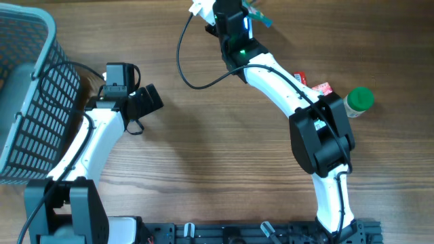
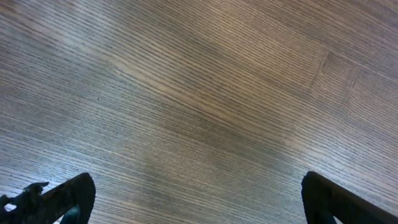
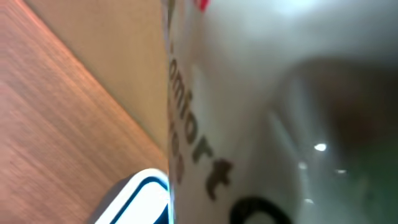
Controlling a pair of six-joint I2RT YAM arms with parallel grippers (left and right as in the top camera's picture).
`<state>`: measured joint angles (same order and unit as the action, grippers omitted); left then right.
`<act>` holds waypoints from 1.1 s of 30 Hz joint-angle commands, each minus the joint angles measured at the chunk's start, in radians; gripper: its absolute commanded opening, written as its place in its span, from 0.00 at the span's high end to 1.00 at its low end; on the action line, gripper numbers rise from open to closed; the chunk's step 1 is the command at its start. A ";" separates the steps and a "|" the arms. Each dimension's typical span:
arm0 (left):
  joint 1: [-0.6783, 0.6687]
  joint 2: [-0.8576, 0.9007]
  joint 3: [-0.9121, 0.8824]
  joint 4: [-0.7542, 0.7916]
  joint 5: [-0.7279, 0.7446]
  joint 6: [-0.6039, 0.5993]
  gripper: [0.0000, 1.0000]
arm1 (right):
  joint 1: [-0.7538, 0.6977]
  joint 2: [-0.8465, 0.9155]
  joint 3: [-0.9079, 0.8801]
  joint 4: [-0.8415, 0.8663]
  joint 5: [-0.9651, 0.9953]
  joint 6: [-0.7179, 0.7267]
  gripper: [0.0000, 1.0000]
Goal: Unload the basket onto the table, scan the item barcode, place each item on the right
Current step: 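Hold the gloves pack over the scanner window, then carry the gloves pack right and release it on the table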
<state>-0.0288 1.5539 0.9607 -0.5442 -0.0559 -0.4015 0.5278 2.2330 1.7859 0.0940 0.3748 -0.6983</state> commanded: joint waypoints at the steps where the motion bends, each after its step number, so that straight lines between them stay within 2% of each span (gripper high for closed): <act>1: 0.002 -0.009 0.012 0.003 -0.013 0.005 0.00 | 0.018 0.002 0.006 -0.058 -0.006 0.160 0.96; 7: 0.002 -0.009 0.012 0.002 -0.013 0.005 0.00 | 0.019 0.002 0.006 -0.106 -0.019 0.259 0.96; 13: 0.002 -0.009 0.012 0.002 -0.013 0.005 0.00 | 0.016 -0.011 0.020 -0.069 0.006 0.281 0.96; 16: 0.002 -0.009 0.012 0.002 -0.013 0.005 0.00 | -0.003 -0.077 0.024 -0.088 0.006 0.283 0.96; 19: 0.002 -0.009 0.012 0.002 -0.013 0.005 0.00 | -0.036 -0.179 0.024 -0.175 0.005 0.317 0.96; 20: 0.002 -0.009 0.012 0.002 -0.013 0.005 0.00 | -0.049 -0.215 0.024 -0.223 0.000 0.342 0.96; 24: 0.002 -0.009 0.012 0.002 -0.013 0.005 0.00 | -0.138 -0.393 0.024 -0.602 -0.177 0.502 0.96; 27: 0.002 -0.009 0.012 0.002 -0.013 0.005 0.00 | -0.211 -0.445 0.024 -0.886 -0.392 0.578 0.96; 30: 0.002 -0.009 0.012 0.002 -0.013 0.005 0.00 | -0.287 -0.443 0.012 -1.159 -0.640 0.568 0.96; 33: 0.002 -0.009 0.012 0.002 -0.013 0.005 0.00 | -0.346 -0.433 -0.065 -1.289 -0.687 0.570 0.96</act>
<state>-0.0288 1.5536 0.9607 -0.5442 -0.0559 -0.4011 0.2195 1.7504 1.8042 -1.1259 -0.0921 -0.1741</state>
